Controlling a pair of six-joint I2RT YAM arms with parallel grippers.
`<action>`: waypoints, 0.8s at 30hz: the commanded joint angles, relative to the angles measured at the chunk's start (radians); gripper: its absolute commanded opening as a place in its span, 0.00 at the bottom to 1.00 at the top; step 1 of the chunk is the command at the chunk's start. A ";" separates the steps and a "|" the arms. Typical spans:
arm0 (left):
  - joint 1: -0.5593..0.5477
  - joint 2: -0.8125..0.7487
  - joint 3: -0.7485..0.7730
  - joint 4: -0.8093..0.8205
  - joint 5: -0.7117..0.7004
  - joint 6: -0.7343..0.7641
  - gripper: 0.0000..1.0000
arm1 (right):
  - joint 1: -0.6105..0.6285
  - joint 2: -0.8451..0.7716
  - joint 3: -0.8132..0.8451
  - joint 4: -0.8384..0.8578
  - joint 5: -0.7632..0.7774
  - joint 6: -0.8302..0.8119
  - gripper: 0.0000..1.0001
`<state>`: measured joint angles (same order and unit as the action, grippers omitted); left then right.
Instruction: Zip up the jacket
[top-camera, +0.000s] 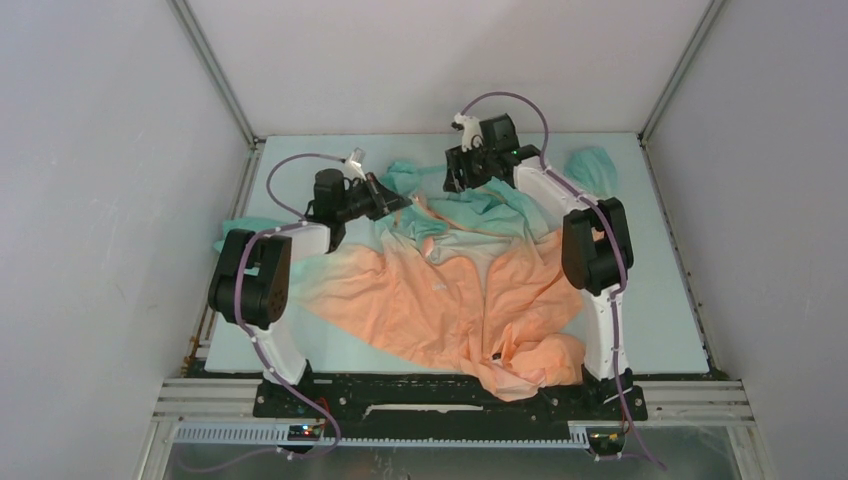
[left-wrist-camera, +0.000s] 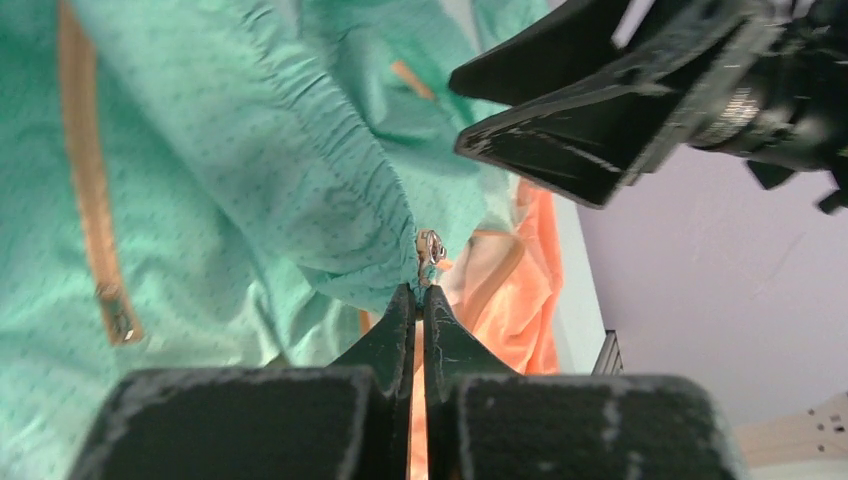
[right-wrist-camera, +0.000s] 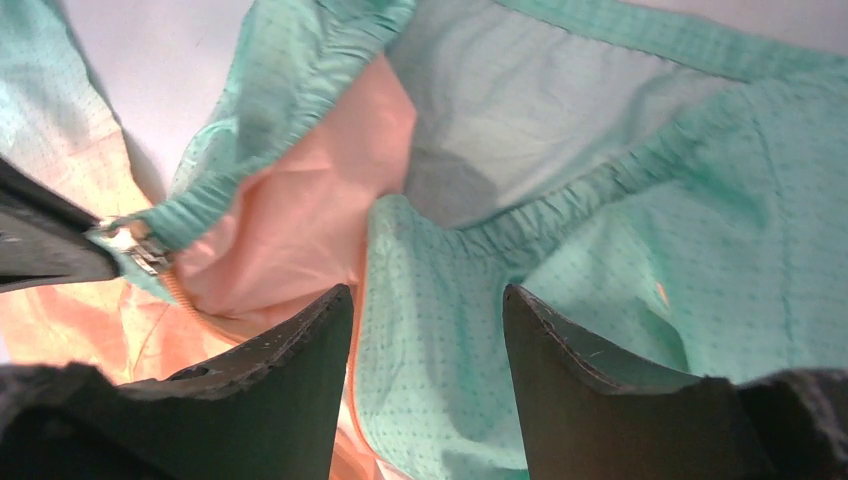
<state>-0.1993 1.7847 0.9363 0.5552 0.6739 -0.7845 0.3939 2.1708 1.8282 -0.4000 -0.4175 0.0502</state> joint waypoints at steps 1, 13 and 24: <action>0.006 -0.095 -0.057 -0.121 -0.052 0.072 0.00 | 0.033 -0.017 -0.004 0.066 -0.025 -0.112 0.60; 0.003 -0.139 -0.089 -0.305 -0.108 0.155 0.00 | 0.095 0.100 0.109 -0.066 -0.044 -0.363 0.58; -0.006 -0.112 -0.078 -0.311 -0.097 0.165 0.00 | 0.140 0.251 0.291 -0.169 0.067 -0.404 0.57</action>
<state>-0.2008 1.6920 0.8658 0.2367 0.5705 -0.6491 0.5228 2.3810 2.0388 -0.5220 -0.3946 -0.3222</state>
